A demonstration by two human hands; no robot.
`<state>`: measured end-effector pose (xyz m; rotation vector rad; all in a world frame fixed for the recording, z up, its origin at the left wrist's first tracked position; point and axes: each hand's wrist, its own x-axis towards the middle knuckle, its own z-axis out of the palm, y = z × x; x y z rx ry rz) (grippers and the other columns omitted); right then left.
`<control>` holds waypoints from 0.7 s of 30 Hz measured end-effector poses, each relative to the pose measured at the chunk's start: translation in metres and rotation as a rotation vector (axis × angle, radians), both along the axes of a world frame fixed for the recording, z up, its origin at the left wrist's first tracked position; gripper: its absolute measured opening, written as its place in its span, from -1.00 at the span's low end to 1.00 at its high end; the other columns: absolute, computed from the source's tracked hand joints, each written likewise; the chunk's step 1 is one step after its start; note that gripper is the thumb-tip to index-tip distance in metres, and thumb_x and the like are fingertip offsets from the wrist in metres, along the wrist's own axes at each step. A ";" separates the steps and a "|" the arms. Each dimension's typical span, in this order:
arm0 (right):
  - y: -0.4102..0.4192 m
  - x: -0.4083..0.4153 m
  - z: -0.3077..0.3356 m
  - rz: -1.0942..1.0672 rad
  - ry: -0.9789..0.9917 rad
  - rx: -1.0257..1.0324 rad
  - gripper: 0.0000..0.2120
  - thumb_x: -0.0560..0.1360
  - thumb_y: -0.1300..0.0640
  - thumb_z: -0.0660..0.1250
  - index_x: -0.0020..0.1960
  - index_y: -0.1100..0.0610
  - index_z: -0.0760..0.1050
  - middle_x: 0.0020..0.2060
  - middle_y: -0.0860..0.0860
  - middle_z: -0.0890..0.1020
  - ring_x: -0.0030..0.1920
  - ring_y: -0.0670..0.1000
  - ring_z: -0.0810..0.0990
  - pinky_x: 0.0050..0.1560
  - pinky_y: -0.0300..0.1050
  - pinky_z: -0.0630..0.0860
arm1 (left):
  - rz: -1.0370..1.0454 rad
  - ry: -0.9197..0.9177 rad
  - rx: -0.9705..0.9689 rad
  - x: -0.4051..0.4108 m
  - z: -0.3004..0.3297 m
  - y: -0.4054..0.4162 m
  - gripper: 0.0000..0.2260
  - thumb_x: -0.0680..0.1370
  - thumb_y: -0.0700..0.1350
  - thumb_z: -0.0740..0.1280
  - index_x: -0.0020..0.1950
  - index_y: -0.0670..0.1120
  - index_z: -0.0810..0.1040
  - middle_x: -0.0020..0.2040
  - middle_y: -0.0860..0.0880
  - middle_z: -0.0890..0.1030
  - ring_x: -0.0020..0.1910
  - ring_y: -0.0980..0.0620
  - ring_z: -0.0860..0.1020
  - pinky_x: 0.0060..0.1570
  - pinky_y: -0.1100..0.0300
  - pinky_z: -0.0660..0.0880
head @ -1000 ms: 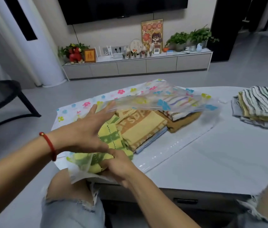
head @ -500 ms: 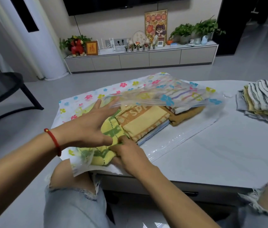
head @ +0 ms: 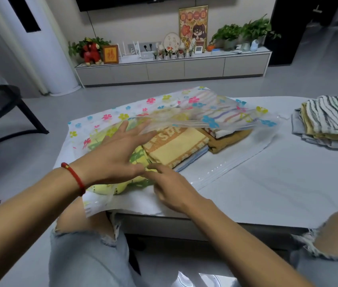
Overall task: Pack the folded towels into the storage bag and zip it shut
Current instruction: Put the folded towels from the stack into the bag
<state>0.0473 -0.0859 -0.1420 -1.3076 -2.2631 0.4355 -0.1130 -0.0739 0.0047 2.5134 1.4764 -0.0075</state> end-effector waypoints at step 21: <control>0.017 0.463 0.044 -1.447 -0.081 -0.238 -0.62 0.66 0.17 0.12 0.44 0.03 0.44 0.41 0.29 0.44 0.42 0.35 0.35 0.41 0.18 0.31 | -0.214 0.493 0.575 0.175 -0.026 0.081 -0.55 0.42 0.34 0.24 0.25 0.24 0.55 0.62 0.03 0.07 0.56 -0.29 -0.18 0.32 -0.58 -0.02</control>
